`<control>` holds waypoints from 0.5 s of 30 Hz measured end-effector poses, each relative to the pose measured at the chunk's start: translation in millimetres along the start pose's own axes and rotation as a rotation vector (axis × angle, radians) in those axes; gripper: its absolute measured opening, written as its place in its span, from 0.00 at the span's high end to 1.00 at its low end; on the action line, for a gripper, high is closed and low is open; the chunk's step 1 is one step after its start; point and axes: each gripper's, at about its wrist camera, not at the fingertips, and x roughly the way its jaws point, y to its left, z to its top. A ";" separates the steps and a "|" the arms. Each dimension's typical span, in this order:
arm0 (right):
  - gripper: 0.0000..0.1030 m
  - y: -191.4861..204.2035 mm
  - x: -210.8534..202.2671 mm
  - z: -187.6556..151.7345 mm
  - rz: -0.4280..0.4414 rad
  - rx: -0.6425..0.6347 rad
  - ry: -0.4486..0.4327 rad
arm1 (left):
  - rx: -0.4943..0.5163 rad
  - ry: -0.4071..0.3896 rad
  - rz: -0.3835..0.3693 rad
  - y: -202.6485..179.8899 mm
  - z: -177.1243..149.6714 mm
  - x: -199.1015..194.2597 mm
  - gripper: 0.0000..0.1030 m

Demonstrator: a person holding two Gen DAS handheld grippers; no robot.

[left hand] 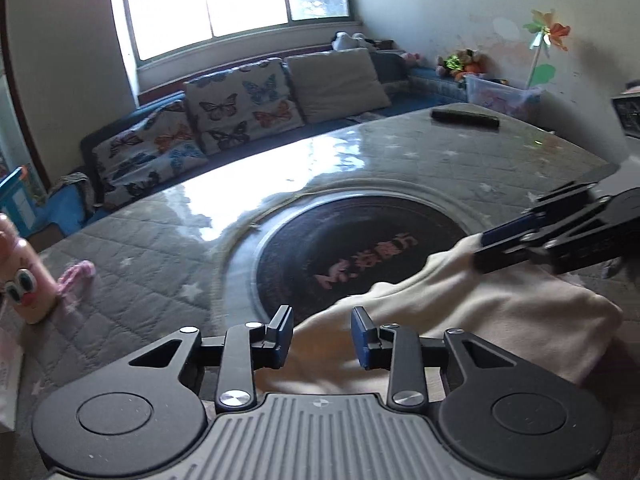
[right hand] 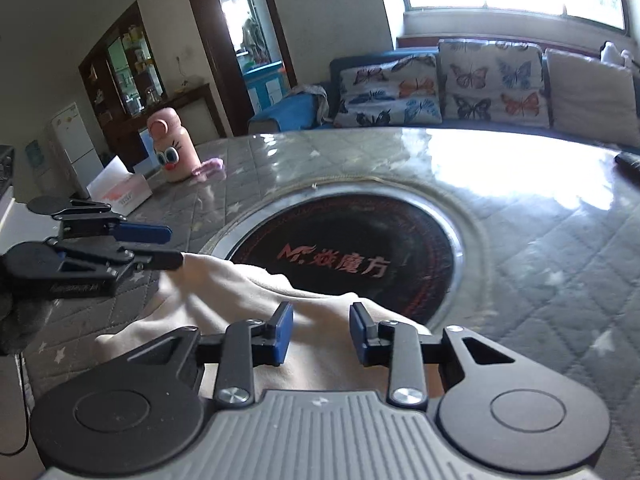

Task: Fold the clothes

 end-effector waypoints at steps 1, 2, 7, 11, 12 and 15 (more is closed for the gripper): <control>0.70 1.5 4.2 0.1 -0.002 -0.004 0.005 | 0.000 0.007 -0.015 -3.0 1.0 5.0 0.68; 0.70 2.7 7.6 0.1 -0.006 -0.010 0.009 | -0.006 0.014 -0.024 -3.7 1.0 10.5 0.68; 0.70 9.7 25.6 -2.9 -0.046 -0.031 0.035 | -0.037 0.045 -0.057 -6.2 0.2 37.6 0.68; 0.70 11.8 35.7 -10.6 -0.074 -0.043 0.045 | -0.048 0.055 -0.022 -0.6 -6.2 51.8 0.65; 0.70 11.7 35.4 -10.1 -0.074 -0.043 0.045 | -0.056 0.057 -0.020 2.8 -6.8 51.6 0.65; 0.70 12.4 31.8 -5.1 -0.071 -0.042 0.041 | -0.077 0.059 -0.023 9.3 -5.1 48.6 0.65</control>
